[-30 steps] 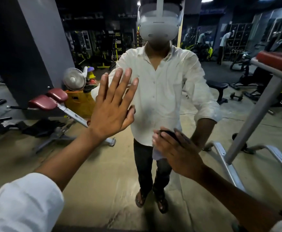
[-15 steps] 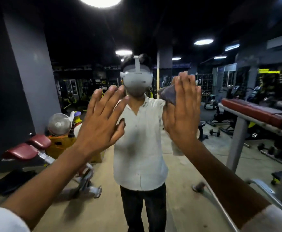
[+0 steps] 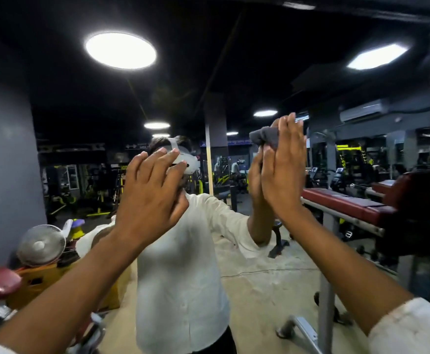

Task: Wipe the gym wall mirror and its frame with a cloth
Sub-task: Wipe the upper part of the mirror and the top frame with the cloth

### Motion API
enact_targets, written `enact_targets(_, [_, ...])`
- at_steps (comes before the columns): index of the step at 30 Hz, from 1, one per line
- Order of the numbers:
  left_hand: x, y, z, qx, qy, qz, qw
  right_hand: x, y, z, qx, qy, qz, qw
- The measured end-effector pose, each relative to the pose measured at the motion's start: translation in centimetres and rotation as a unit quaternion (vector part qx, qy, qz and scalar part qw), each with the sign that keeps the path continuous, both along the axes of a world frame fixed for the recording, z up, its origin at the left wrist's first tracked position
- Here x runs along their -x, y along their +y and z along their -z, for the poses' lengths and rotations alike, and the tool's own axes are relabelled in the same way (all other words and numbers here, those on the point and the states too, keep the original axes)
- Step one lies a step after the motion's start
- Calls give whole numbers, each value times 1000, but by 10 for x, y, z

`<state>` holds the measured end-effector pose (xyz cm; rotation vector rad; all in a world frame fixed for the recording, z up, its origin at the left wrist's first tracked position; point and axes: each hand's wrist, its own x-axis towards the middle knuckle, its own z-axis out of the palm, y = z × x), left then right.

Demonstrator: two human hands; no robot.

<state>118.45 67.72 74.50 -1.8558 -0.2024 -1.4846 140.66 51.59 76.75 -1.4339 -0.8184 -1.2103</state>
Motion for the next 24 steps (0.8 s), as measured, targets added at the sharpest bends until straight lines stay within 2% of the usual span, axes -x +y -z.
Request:
enact_targets(2, [-7, -10, -16, 1, -14, 18, 1000, 18, 13, -7, 13, -16, -6, 1000])
enact_targets(4, [-15, -17, -30, -1, 0, 17, 1000, 39, 26, 1, 77, -82, -16, 994])
enact_targets(8, [-25, -17, -27, -12, 57, -19, 998, 39, 21, 44, 223, -246, -3, 943])
enact_targets(9, [-26, -17, -23, -25, 74, -34, 996, 27, 13, 50, 235, -255, 4, 938])
enact_targets(11, [-27, -15, -15, -37, 94, -55, 993, 0, -1, 49, 212, -219, 22, 952])
enact_targets(14, [-29, -19, -14, -30, 76, -54, 995, -26, -12, 21, 89, -89, 9, 992])
enact_targets(17, [-43, -34, -22, 1, 23, -8, 1000, -17, -4, 3, 17, -29, 11, 999])
enact_targets(19, [-56, -45, -29, 15, 9, 19, 1000, -6, 2, 15, 47, -61, 6, 997])
enact_targets(20, [-63, -49, -31, 13, 16, 16, 1000, -5, 2, 26, 84, -104, 1, 991])
enact_targets(22, [-72, -52, -30, -4, 46, -19, 999, -18, -7, 50, 168, -195, 13, 966])
enact_targets(24, [-77, -48, -28, -21, 71, -53, 996, -45, -25, 59, 198, -218, 45, 954])
